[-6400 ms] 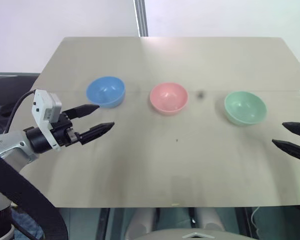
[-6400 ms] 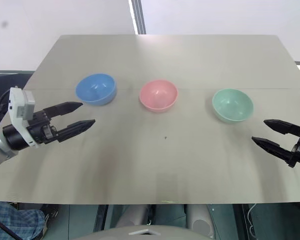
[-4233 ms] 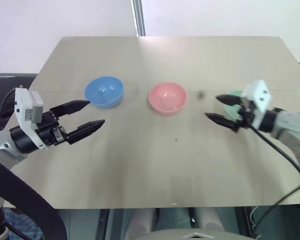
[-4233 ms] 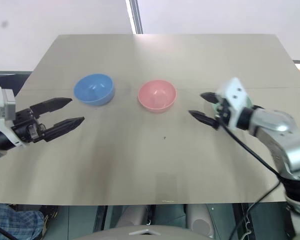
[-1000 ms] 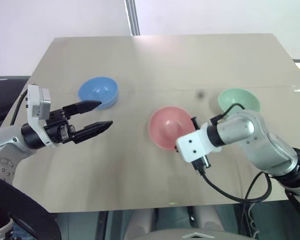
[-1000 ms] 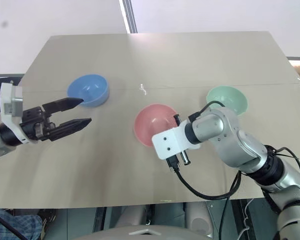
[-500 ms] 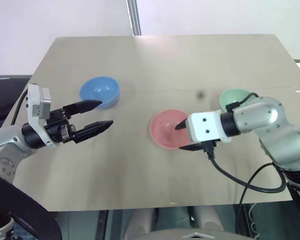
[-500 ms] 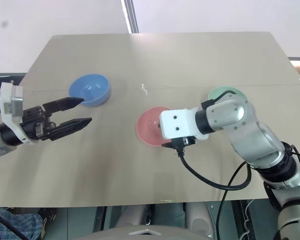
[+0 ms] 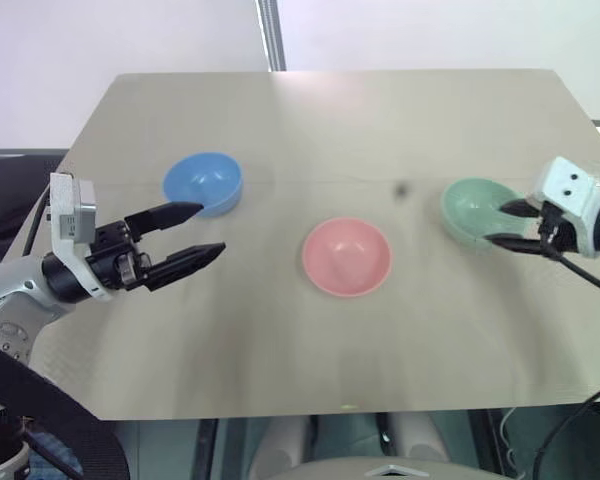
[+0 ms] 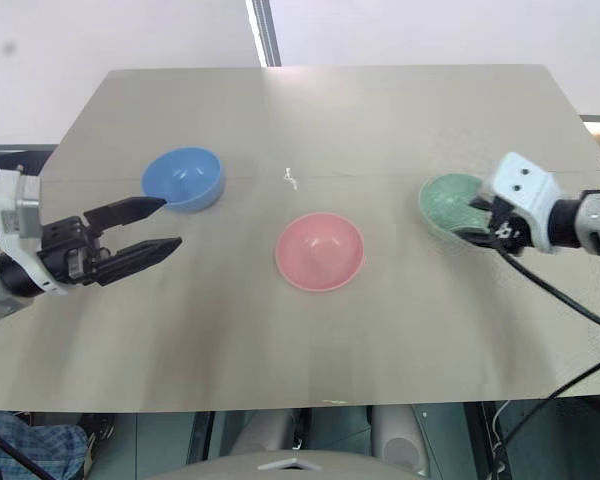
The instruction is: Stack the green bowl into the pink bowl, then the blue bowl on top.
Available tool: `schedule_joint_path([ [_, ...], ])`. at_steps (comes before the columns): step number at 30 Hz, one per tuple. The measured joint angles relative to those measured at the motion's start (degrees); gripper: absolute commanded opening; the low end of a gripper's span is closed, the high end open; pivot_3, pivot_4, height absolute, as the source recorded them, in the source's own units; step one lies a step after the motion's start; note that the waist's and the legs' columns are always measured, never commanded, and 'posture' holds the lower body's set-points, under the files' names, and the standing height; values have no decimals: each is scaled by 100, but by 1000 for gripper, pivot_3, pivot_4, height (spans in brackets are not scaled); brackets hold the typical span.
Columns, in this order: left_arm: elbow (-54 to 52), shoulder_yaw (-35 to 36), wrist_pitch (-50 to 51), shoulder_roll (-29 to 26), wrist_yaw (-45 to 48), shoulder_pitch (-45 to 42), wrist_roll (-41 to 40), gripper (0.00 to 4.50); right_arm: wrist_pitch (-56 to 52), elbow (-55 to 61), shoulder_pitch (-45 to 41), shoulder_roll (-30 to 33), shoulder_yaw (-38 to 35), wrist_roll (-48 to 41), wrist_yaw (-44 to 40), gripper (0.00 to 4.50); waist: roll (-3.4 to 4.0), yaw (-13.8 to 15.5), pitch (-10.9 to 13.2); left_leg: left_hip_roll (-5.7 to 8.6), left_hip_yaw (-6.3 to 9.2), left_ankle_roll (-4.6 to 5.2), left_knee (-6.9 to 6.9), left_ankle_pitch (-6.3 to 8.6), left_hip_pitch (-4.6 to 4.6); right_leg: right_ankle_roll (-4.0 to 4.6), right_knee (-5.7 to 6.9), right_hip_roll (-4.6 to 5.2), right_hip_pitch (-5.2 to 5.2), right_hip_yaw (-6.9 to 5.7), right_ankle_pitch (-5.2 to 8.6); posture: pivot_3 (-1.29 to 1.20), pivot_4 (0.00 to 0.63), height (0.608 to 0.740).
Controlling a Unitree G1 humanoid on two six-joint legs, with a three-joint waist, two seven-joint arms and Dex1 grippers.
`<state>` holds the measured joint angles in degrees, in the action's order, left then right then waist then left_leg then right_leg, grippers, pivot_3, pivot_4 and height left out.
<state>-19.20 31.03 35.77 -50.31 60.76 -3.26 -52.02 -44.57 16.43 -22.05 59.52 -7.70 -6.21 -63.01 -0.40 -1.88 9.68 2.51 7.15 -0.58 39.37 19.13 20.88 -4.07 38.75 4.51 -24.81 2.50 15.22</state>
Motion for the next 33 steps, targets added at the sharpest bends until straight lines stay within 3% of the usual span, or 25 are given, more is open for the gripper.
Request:
schedule_joint_path([
  [14,23,-1,29,-2,119,-185,-278,4416,-127,10,-243,-34,1013,51,470,2825,1,-35,0,-12,-4,0,-1,0,-3,0,1,-8,-1,4,0,0,150,740],
  [17,24,-3,29,-1,141,-186,-277,4416,-20,18,-310,-133,1375,74,492,2007,1,-34,0,-12,-5,0,0,0,-3,0,1,-7,-1,4,0,0,150,740],
  [21,30,-4,28,-2,150,-206,-267,4416,45,22,-328,-146,1567,71,446,145,1,-32,0,-12,-3,0,-1,0,-1,0,-1,-7,-2,3,0,0,150,740],
  [33,48,-2,28,-5,156,-202,-220,4416,105,64,-770,-155,1879,123,384,58,2,-43,1,-14,-6,0,-1,0,-1,0,2,-10,-7,6,0,0,150,740],
])
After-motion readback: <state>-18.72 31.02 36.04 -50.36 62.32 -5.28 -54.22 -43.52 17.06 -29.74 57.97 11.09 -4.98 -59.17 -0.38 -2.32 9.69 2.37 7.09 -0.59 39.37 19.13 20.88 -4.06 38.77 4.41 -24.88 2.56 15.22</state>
